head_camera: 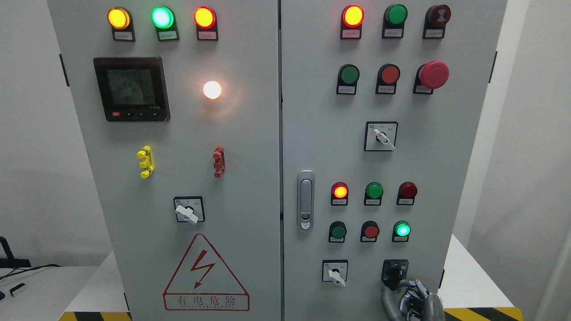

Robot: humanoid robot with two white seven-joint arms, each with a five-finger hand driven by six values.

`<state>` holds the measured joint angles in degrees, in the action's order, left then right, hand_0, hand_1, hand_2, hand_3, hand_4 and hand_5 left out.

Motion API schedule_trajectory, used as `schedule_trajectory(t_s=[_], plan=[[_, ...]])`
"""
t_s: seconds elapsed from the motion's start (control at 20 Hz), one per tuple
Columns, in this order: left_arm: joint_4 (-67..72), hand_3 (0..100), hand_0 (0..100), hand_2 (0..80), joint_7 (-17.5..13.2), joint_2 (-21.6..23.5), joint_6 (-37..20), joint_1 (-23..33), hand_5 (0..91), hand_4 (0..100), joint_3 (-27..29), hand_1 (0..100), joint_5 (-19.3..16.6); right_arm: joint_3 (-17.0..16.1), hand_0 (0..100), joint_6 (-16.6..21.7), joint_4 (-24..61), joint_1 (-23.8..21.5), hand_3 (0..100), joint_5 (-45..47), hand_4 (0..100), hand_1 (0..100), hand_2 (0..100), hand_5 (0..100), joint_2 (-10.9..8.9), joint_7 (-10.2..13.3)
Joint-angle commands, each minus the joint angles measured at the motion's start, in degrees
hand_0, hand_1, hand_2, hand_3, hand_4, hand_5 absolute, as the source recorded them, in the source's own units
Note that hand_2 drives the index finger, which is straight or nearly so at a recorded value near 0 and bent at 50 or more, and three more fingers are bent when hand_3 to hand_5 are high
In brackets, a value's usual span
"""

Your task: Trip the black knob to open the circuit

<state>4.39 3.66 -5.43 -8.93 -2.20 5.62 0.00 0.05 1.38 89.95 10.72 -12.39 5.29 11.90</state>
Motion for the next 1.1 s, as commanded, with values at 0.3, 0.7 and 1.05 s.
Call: schedule_trajectory(t_s=[0.3,0.7,1.05], plan=[[0.00,0,12,0.0,0.03,-0.02,-0.04,0.00,0.0,0,0.00,39,0.26,0.04,41,-0.06,0.13,0.00,95,0.00,100,73,50,100,-0.02,0.67],[0.00,0,12,0.0,0.03,-0.02,-0.04,0.00,0.0,0,0.00,39,0.26,0.04,41,-0.06,0.13,0.18,95,0.09,100,73,50,100,-0.02,0.67],[0.00,0,12,0.0,0.03,-0.02,-0.04,0.00,0.0,0,0.00,39,0.26,0.04,41,-0.06,0.13,0.18,95,0.00,100,73,51,100,-0.02,0.67]])
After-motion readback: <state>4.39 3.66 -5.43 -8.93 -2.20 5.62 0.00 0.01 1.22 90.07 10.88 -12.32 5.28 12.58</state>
